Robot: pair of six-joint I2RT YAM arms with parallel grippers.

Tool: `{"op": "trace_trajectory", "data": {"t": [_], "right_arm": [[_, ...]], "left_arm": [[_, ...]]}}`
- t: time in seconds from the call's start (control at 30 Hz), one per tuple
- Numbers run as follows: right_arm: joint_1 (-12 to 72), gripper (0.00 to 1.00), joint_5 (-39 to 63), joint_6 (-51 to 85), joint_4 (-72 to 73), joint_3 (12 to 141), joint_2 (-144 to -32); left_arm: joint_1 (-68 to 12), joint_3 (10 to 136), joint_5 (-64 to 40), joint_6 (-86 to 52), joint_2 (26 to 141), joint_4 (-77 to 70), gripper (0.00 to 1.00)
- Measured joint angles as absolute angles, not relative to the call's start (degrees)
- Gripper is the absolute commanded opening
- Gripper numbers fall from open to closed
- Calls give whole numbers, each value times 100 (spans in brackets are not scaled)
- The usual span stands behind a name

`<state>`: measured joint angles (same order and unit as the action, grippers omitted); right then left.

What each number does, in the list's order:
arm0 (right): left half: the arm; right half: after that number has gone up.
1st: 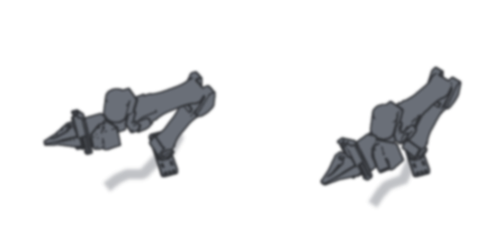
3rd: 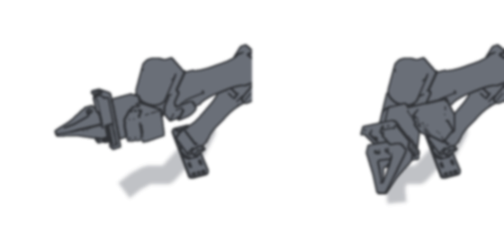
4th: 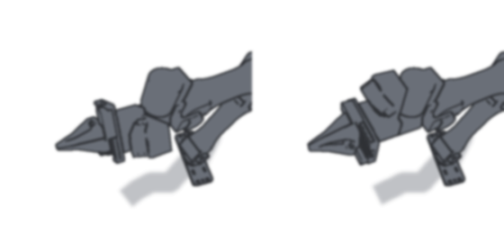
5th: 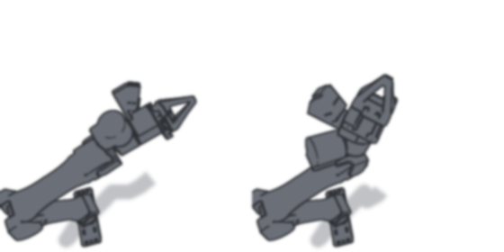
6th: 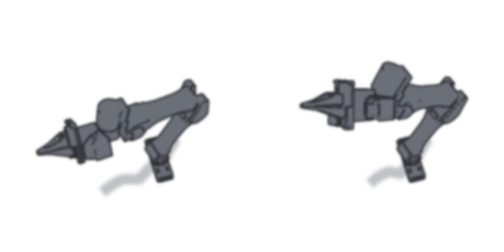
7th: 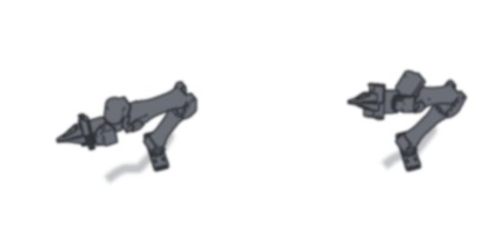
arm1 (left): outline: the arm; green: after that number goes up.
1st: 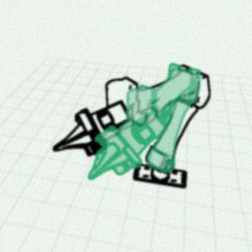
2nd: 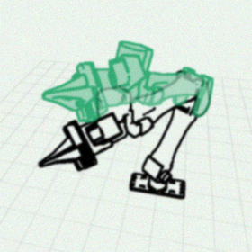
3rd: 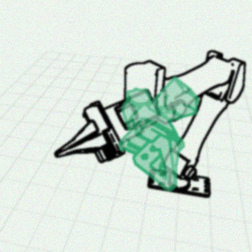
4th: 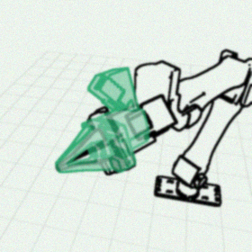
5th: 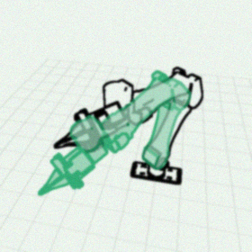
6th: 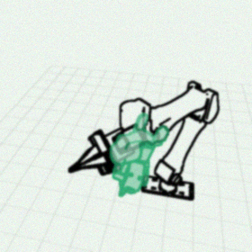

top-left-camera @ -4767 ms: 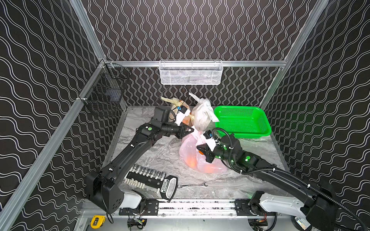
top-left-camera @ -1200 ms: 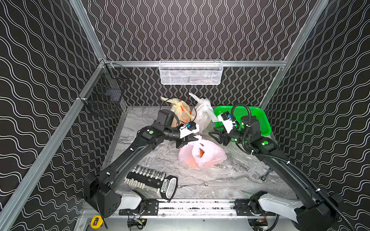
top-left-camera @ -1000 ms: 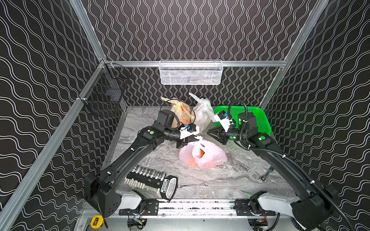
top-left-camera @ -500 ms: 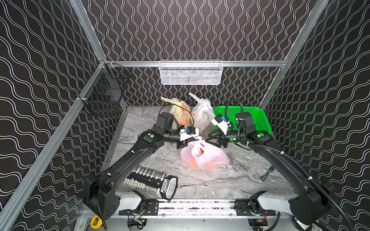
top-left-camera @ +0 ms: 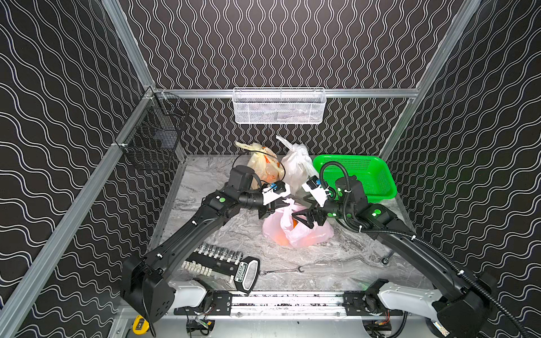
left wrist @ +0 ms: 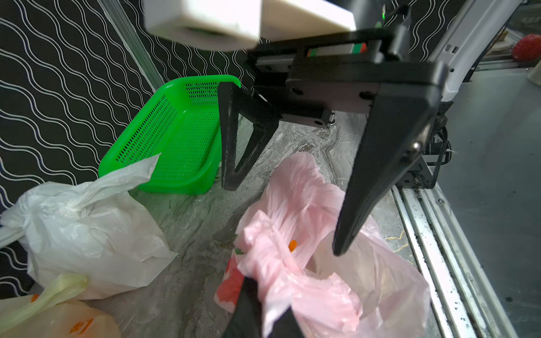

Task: Place the oranges into plastic bags & tie knots
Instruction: Tie the plastic bag at the center of the board.

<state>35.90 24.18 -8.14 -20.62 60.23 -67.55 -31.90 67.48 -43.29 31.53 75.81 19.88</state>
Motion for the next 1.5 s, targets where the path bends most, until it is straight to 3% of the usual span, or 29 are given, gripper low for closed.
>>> {"op": "trace_trajectory", "data": {"t": [0.2,0.43,0.7,0.97,1.5], "right_arm": [[3756,83,2154,-958,-2025,5843,-6820],[3817,55,1732,-987,-1973,5804,-7015],[3826,23,1514,-683,-1295,5548,-6965],[3848,18,1406,-532,-854,5188,-6740],[3848,14,1643,-364,-440,4751,-6440]], "left_arm": [[-3175,6864,-4333,2982,7666,2086,0],[-3074,6963,-4453,2847,7765,2196,0],[-3015,7022,-4637,2849,7793,2532,14],[-2877,6976,-4698,2873,7776,2842,25],[-2755,6886,-4718,2906,7721,3129,31]]}}
